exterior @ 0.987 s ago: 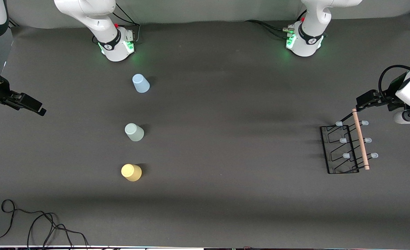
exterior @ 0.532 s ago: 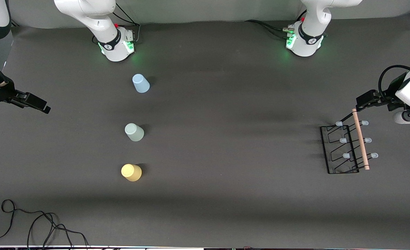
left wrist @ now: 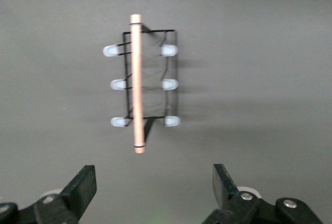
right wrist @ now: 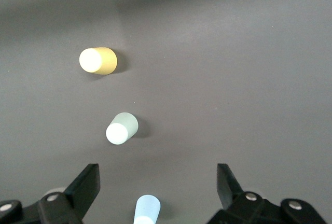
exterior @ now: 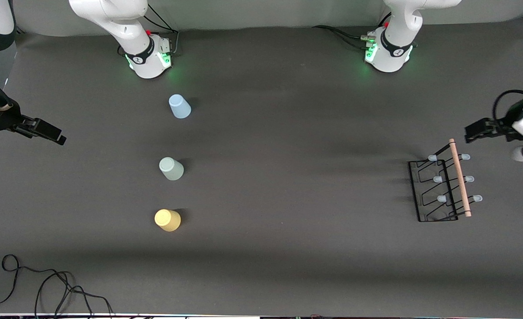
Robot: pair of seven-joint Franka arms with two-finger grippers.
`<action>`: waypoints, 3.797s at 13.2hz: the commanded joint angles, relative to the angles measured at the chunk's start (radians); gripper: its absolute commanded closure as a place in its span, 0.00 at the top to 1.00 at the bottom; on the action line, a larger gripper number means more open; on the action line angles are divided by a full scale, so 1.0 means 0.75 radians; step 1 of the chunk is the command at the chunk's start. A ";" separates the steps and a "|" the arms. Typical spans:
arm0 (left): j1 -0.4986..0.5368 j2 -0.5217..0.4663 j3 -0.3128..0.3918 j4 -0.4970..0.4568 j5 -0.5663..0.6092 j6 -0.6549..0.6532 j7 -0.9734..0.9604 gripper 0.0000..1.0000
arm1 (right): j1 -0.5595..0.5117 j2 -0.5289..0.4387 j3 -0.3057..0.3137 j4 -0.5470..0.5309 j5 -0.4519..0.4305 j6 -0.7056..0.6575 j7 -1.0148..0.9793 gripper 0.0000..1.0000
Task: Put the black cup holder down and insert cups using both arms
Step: 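Lift the black wire cup holder with the left gripper, then carry the holder toward the cups and lower it with the left gripper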
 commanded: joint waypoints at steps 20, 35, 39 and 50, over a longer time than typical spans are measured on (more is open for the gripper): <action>0.130 0.101 -0.006 -0.598 -0.032 0.766 0.112 1.00 | 0.008 0.005 -0.002 0.018 0.011 -0.023 0.031 1.00; 0.128 0.179 -0.008 -0.498 -0.083 0.769 0.102 0.00 | 0.008 0.007 -0.002 0.020 0.011 -0.034 0.031 1.00; 0.132 0.177 -0.008 -0.210 -0.079 0.408 0.122 0.00 | 0.008 0.007 -0.002 0.020 0.011 -0.034 0.031 1.00; -0.017 0.148 -0.181 0.067 -0.159 0.106 -0.026 0.00 | 0.008 0.007 -0.002 0.020 0.011 -0.034 0.031 1.00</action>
